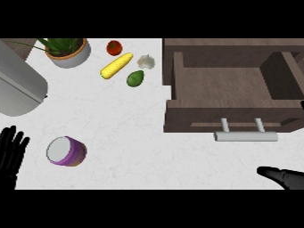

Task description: Pick up the can, place it into the drawer and close the drawer

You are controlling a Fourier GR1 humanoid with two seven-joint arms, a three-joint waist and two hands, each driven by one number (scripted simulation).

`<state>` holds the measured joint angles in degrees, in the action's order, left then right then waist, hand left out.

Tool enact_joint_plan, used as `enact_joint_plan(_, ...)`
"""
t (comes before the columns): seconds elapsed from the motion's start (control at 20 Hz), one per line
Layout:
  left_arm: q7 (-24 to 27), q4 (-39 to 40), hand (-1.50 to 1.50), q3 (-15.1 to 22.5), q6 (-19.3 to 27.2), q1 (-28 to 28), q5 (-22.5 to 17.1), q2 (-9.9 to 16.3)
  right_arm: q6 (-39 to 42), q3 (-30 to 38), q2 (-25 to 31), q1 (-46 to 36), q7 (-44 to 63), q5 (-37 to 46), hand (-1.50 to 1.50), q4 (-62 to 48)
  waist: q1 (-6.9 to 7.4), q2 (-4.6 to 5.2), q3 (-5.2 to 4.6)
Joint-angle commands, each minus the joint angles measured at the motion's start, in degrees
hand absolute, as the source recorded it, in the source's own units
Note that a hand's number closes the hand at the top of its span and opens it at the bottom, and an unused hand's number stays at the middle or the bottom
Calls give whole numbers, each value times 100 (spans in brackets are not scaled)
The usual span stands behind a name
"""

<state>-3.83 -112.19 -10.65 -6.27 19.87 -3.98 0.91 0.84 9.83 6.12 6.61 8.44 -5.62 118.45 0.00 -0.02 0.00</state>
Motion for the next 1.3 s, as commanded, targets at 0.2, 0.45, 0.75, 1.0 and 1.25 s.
enact_joint_plan(0.2, 1165, 1169, -150, 15, 159, 155, 395, -89, -178, -400, -403, 474, 193, 382, -150, 713, -1, -4, -2)
enact_joint_plan(0.45, 1349, 1954, -150, 16, 516, -323, 380, -90, 346, 375, 128, 434, 306, -299, -150, 767, -17, -1, 0)
enact_joint_plan(0.75, 1925, 2882, -150, -150, 505, -569, 427, -85, 48, 93, -122, 147, 602, 109, -150, 881, -1, 1, -2)
enact_joint_plan(1.0, 2138, 3916, -150, -485, 495, -1243, 298, 226, 291, 455, 5, 353, 824, -304, -150, 1108, -20, 2, -2)
enact_joint_plan(1.25, 2568, 5081, -150, -632, 659, -1919, 227, 267, 283, 322, -195, 374, 463, 2, -150, 895, -31, 4, -2)
